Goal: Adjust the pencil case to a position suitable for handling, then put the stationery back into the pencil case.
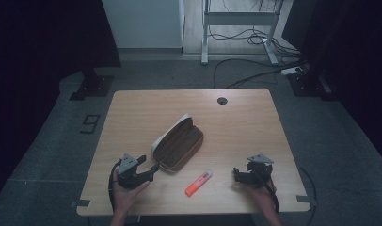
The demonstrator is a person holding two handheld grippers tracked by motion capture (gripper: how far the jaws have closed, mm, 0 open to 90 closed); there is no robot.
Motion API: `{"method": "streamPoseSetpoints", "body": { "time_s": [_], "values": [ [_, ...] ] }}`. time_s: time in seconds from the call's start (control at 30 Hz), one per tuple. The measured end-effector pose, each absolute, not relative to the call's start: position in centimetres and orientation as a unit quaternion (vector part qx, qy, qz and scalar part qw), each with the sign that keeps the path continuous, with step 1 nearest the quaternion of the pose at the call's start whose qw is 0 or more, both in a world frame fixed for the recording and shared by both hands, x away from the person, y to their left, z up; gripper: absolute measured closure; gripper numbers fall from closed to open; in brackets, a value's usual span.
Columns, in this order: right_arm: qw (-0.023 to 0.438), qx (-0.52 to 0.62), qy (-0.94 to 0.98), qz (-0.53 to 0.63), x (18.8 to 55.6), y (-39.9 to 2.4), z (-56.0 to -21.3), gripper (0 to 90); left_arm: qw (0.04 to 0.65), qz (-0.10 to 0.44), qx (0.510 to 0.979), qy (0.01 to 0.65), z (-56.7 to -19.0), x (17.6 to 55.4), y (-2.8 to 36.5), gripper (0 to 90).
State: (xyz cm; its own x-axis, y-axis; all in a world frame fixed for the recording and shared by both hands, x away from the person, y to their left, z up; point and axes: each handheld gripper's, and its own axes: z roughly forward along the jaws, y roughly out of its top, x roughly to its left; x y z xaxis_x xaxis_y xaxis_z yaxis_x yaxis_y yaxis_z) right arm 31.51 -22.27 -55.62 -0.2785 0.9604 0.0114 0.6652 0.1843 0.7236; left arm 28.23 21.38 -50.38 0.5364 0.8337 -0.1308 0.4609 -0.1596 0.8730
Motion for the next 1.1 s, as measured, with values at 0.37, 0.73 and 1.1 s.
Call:
{"method": "streamPoseSetpoints", "body": {
  "time_s": [0.37, 0.73, 1.1],
  "values": [
    [0.232, 0.554, 0.734, 0.318, 31.5, -22.3, -55.6, 3.2, 0.469, 0.190, 0.750, 0.426, -50.9, 27.5, 19.8, 32.5],
    [0.232, 0.554, 0.734, 0.317, 31.5, -22.3, -55.6, 3.2, 0.451, 0.170, 0.786, 0.388, -51.9, 27.2, 16.5, 32.9],
    [0.232, 0.554, 0.733, 0.318, 31.5, -22.3, -55.6, 3.2, 0.443, 0.153, 0.799, 0.377, -52.4, 27.0, 14.8, 33.1]
  ]
}}
